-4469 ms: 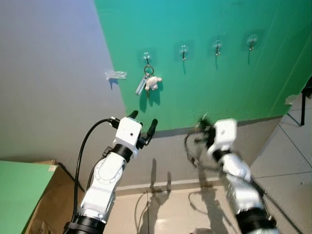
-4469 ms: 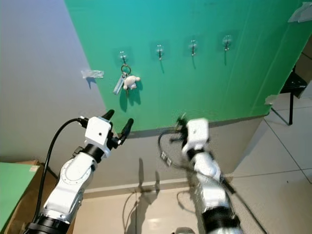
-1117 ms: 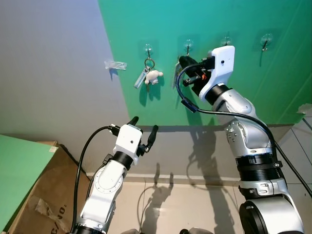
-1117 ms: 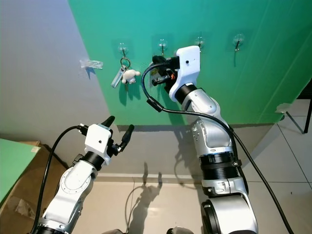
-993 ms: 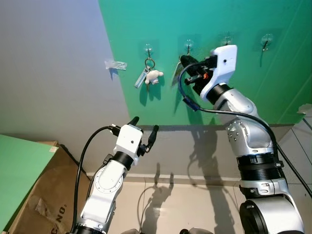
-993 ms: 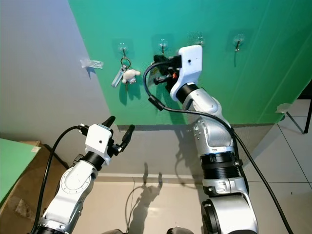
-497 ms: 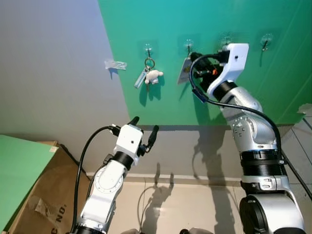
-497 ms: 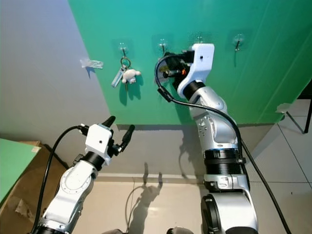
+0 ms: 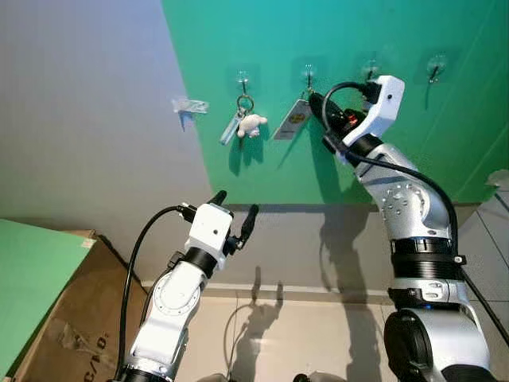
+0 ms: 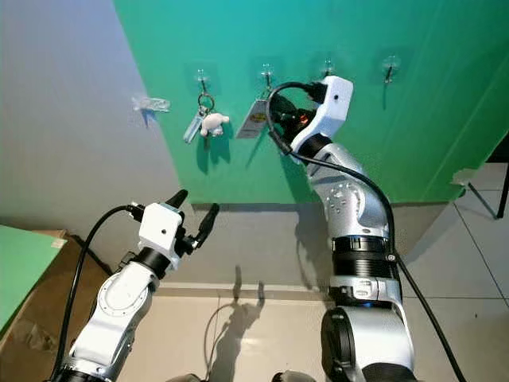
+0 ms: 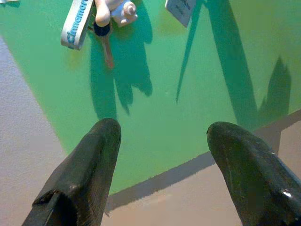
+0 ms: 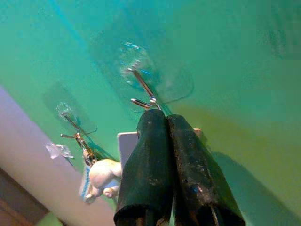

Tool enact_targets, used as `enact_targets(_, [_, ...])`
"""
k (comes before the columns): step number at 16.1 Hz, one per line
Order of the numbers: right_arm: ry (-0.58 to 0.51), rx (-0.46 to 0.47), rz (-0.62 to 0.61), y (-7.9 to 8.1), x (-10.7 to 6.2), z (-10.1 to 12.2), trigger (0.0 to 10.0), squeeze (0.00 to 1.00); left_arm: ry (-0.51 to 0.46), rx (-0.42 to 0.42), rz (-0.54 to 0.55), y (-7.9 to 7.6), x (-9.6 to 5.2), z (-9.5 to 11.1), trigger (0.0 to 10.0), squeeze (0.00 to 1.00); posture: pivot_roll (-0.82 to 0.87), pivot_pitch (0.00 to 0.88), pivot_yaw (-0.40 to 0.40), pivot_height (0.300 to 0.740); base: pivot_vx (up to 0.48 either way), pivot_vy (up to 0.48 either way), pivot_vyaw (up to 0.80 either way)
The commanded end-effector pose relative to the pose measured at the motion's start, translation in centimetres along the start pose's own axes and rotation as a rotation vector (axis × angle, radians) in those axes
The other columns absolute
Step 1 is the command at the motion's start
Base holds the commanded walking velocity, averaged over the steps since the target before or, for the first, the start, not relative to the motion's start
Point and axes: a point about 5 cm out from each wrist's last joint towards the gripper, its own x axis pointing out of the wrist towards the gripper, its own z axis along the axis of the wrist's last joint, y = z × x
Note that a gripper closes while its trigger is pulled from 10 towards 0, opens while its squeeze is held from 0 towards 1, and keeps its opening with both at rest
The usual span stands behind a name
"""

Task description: Hang keys on a hook

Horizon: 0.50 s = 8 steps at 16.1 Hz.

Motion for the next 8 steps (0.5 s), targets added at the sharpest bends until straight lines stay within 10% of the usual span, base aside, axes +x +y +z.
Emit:
enact_targets(1, [0.031,0.071,-0.014,-0.3,0.2,-0.4,10.0,0.0,0.006,0.009,-0.001,0.1,-0.1,0.1,10.0,0.0,-0.16,0.044,0.062,0.736,0.0,0.0,0.0])
enact_targets(8, [0.109,0.35,-0.102,-1.8,0.0,-2.6,10.0,0.0,0.012,0.011,-0.004,0.1,-0.1,0.0,10.0,0.0,-0.16,0.04,0.063,0.736,0.0,0.0,0.0])
